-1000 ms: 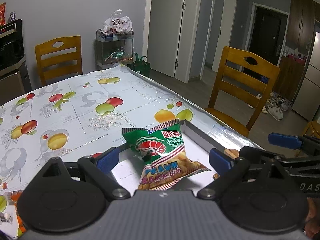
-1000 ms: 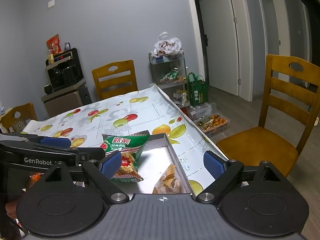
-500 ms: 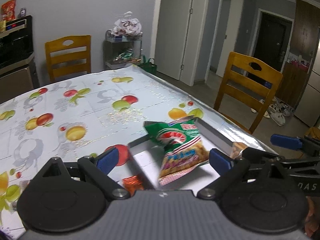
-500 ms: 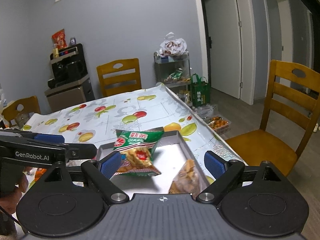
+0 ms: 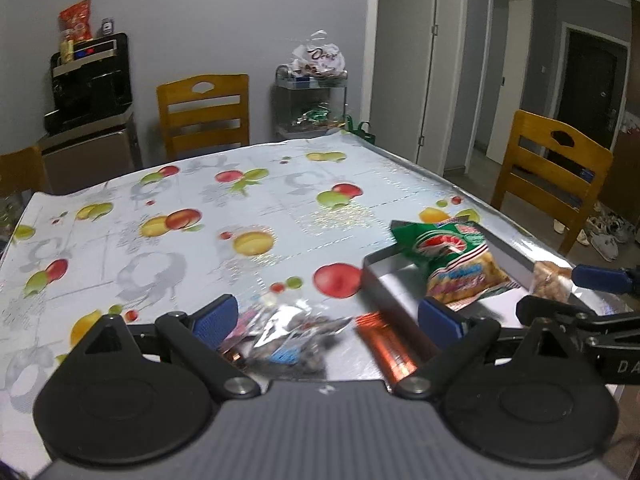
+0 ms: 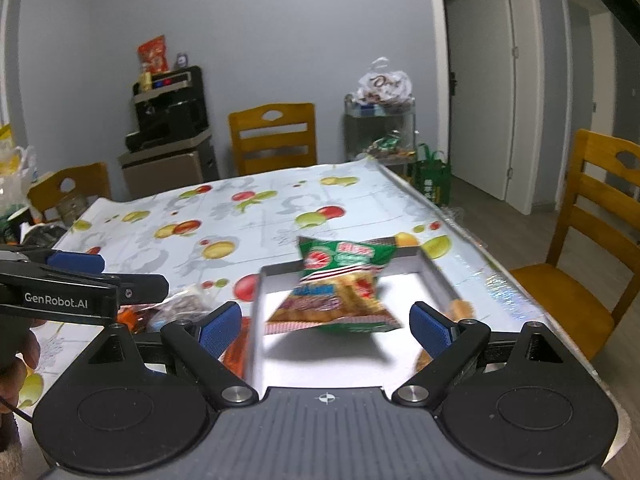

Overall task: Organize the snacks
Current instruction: 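Move both tools back toward the remaining snacks on the table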

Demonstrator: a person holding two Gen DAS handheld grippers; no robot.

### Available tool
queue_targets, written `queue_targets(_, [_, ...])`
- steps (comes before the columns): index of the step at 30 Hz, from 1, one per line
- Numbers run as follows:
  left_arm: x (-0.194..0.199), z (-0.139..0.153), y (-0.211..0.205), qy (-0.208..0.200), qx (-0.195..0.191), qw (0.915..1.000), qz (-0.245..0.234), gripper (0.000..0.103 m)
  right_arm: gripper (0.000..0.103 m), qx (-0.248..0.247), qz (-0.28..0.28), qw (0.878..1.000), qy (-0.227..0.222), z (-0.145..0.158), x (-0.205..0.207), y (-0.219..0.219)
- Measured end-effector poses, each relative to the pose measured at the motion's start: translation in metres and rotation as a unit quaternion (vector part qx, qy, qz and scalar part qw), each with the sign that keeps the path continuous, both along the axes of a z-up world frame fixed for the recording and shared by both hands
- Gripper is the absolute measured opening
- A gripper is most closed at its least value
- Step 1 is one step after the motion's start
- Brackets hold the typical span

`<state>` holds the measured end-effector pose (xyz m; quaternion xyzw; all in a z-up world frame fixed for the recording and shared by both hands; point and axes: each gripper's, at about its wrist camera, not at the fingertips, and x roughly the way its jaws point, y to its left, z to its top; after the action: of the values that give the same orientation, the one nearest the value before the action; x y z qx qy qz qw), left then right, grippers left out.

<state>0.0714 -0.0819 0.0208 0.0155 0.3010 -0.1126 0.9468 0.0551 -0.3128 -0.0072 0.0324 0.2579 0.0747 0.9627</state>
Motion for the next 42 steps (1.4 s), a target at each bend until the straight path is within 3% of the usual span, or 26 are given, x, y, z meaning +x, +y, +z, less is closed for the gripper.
queue_targets(14, [-0.040,-0.009,0.069,-0.015,0.012,0.9982,0.056,0.097,0.092,-0.011,0.041,0.999,0.005,-0.009,-0.006,0.036])
queue_targets(19, [-0.051,-0.019,0.097,-0.018,0.021,0.9960,0.085,0.098,0.092,-0.008,0.096,0.995,-0.009,-0.011,-0.015,0.044])
queue_targets(23, [-0.054,-0.034,0.109,-0.006,0.025,0.9956,0.090,0.098,0.093,-0.025,0.132,0.991,0.005,-0.020,-0.026,0.060])
queue_targets(29, [-0.050,-0.050,0.101,0.012,0.034,0.9964,0.077,0.098,0.093,-0.046,0.159,0.985,0.050,-0.042,-0.035,0.077])
queue_targets(32, [-0.047,-0.051,0.093,0.010,0.033,0.9972,0.067,0.098,0.093,-0.076,0.151,0.985,0.039,-0.046,-0.040,0.083])
queue_targets(39, [-0.038,-0.049,0.064,-0.009,0.047,0.9985,0.026,0.098,0.092,-0.072,0.179,0.980,0.039,-0.046,-0.048,0.089])
queue_targets(42, [-0.029,-0.046,0.054,-0.014,0.053,0.9985,0.007,0.098,0.091,-0.065,0.177,0.980,0.065,-0.052,-0.042,0.090])
